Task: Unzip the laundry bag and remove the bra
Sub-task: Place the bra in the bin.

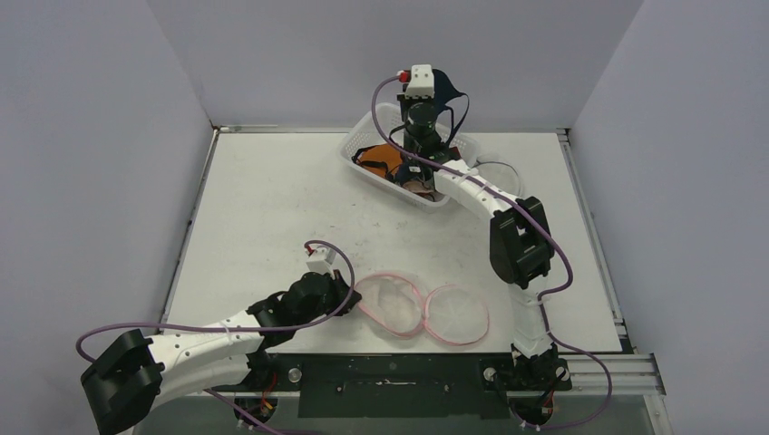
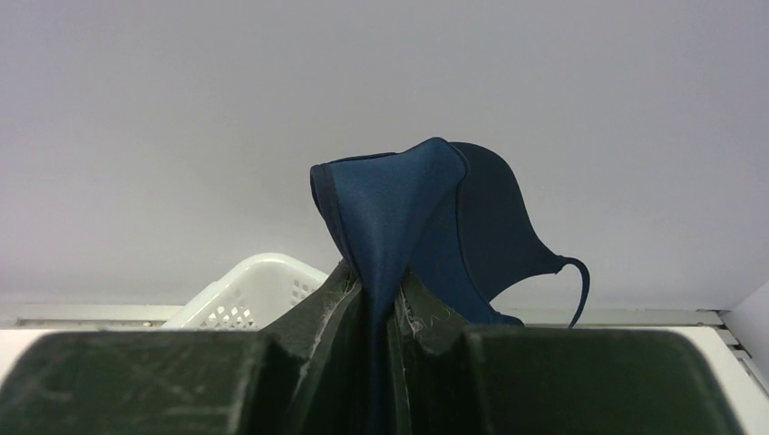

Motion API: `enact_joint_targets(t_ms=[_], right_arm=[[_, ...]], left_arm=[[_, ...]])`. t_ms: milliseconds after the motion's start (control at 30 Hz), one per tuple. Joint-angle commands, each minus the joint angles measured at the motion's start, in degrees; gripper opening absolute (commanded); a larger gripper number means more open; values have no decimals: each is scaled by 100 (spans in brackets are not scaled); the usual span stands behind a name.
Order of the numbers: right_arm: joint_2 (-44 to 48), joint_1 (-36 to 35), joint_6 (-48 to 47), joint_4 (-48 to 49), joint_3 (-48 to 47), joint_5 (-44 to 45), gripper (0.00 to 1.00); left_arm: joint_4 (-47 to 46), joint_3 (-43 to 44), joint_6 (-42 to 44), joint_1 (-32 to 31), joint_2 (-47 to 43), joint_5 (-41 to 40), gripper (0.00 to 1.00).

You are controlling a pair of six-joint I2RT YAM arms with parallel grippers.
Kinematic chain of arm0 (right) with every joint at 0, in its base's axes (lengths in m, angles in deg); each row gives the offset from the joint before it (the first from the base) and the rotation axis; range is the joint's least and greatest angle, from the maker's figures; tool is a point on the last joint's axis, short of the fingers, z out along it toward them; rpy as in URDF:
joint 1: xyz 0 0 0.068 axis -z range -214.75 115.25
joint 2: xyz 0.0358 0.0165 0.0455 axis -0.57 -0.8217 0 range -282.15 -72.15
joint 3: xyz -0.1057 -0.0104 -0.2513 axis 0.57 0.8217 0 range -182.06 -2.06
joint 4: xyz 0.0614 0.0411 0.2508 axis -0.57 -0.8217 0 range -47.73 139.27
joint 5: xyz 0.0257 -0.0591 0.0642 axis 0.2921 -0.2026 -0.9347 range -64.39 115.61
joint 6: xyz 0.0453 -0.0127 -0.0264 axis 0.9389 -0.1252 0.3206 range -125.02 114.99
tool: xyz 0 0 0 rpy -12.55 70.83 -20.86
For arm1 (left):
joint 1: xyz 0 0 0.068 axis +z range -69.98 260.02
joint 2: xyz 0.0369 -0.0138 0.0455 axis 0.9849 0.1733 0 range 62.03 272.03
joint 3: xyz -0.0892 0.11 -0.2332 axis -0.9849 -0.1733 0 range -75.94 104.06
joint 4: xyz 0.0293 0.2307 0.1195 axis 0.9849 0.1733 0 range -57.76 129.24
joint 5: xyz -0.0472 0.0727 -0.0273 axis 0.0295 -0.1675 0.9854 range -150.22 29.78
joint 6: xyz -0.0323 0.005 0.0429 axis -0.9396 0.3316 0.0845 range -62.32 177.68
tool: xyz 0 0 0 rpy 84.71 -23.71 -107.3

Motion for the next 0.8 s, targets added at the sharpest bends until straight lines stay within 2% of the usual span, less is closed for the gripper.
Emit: enact_joint_targets(t_ms=[0,267,433,633,767], right_arm=[[226,21,-447,790,3,126,5],[-46,-38,-1127,1261,224,61,5],[-71,-127,-930,675,341,-336,5],[-302,-393,-1355,-66,280,-656,5],[-450,-416,-1283,-388,286,-861,5]], left_arm=[[-315,137,-51,12,9,28,0],[-310,95,-65,18,-63,2,0],[-391,55,-81,8,-43,30,0],[-571,-15,-72,-36,-64,64,0],[-538,-53,-55,-55,-188,72,0]])
